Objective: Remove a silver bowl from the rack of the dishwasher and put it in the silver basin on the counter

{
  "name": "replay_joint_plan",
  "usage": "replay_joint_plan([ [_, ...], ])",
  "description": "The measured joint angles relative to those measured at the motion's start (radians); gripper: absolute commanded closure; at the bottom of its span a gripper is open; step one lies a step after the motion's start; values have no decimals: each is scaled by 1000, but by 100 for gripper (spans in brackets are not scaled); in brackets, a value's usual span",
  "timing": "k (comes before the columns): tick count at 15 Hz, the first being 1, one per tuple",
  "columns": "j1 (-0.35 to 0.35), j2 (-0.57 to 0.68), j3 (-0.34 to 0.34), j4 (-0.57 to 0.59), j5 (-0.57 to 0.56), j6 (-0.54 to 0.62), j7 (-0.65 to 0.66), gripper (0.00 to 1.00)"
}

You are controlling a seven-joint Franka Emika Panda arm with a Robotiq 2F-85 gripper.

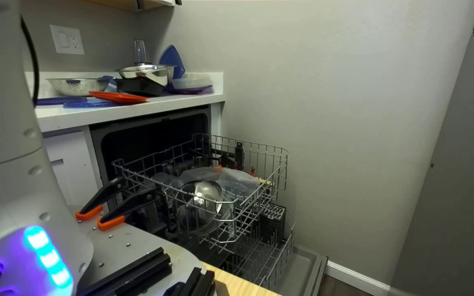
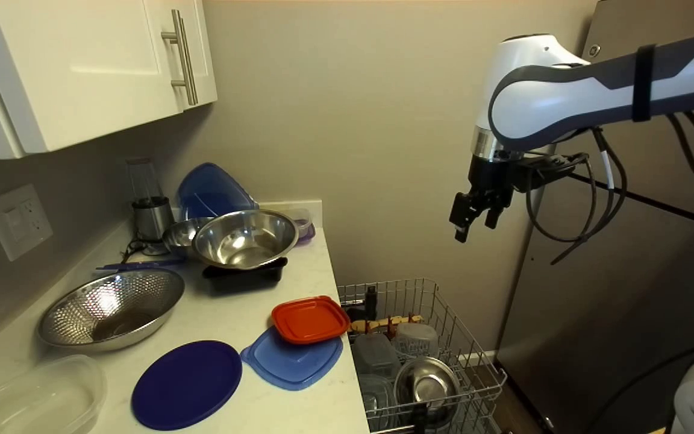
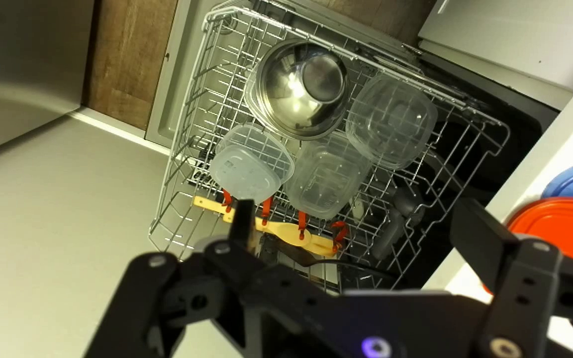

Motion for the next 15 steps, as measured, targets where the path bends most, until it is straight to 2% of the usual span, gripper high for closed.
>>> replay_joint_plan([
  [5,-21,26,-21,-63,-17,90,0,0],
  [10,-56,127,-53,-182,-21,303,0,0],
  [15,-52,282,-75,-222,-18,496,-1,0],
])
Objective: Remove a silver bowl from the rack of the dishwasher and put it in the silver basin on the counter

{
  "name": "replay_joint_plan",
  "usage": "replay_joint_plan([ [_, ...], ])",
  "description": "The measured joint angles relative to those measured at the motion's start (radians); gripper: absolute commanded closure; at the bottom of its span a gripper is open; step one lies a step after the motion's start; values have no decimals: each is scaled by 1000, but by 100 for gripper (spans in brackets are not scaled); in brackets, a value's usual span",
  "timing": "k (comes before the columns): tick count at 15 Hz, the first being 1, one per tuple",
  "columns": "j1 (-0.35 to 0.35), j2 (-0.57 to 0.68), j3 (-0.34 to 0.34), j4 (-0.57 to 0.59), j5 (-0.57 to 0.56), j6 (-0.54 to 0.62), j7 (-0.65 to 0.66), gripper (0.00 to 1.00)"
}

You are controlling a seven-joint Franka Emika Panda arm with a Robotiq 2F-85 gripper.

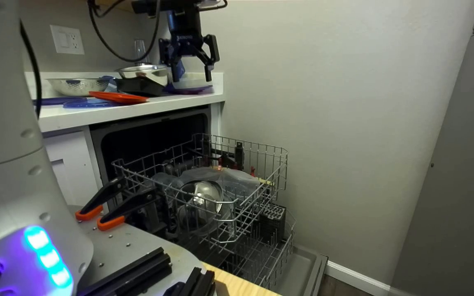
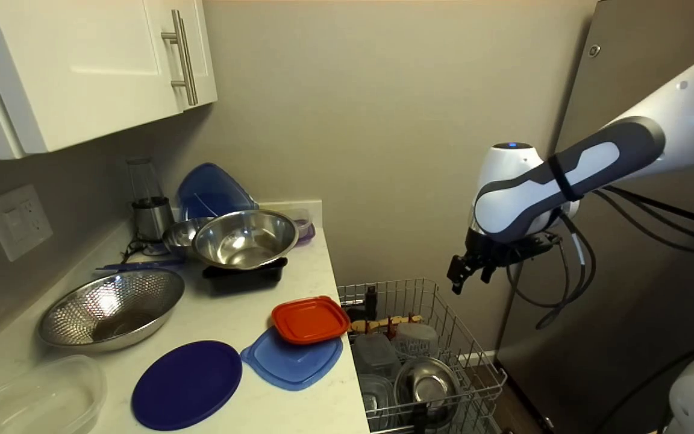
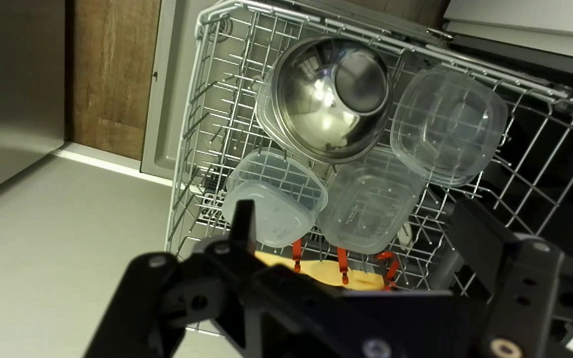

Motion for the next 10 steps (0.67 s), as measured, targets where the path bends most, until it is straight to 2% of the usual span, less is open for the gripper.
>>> replay_joint_plan([
  [4,3,131,-20,1,11,155,-22,0],
  [6,8,195,-38,2,56,230,-70,0],
  [10,33,319,-63,30,357,301,-338,0],
])
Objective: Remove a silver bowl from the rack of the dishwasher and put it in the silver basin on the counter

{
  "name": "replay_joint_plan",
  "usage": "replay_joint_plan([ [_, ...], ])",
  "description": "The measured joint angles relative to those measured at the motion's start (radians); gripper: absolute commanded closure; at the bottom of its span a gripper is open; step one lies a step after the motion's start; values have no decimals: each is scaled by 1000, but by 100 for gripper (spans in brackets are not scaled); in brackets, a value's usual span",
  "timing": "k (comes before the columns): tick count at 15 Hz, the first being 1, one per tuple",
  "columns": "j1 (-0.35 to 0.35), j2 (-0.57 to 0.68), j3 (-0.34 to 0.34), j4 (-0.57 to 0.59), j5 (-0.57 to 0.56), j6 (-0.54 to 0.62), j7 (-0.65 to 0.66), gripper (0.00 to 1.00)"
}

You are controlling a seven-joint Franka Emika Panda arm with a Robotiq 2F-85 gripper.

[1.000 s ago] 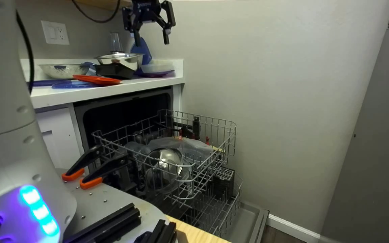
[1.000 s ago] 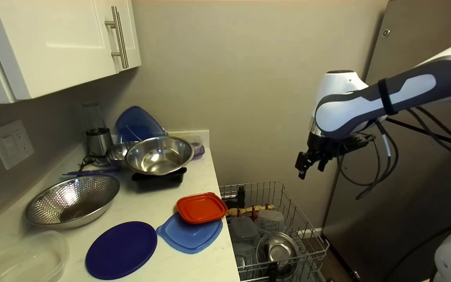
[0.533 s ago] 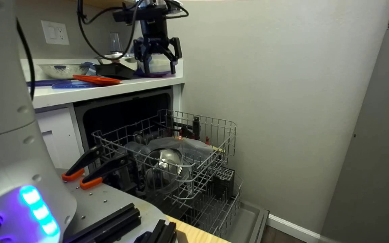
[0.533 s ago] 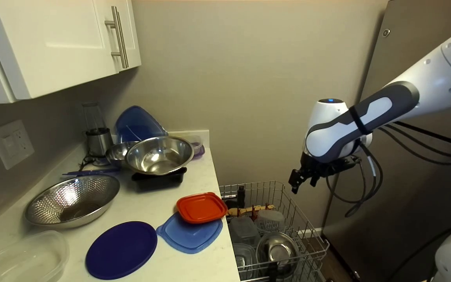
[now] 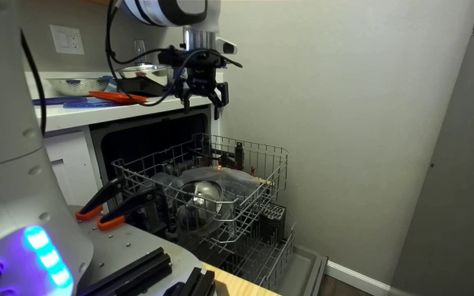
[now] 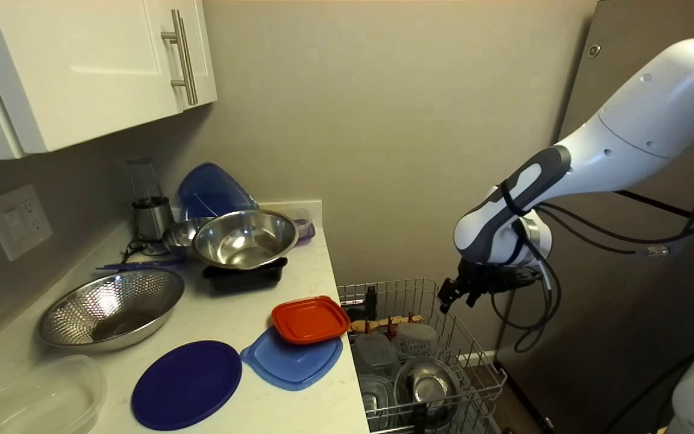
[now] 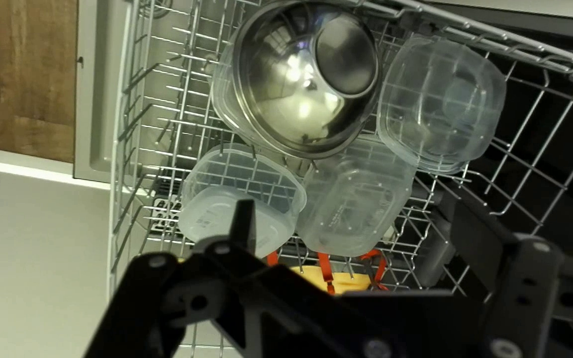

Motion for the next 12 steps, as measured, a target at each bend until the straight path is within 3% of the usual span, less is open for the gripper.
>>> replay_joint_plan([
  [2,-1,48,9,34,141,-2,-132,0],
  [5,-8,103,20,82,264,-8,-259,0],
  [12,-11,145,20,122,316,-33,-317,0],
])
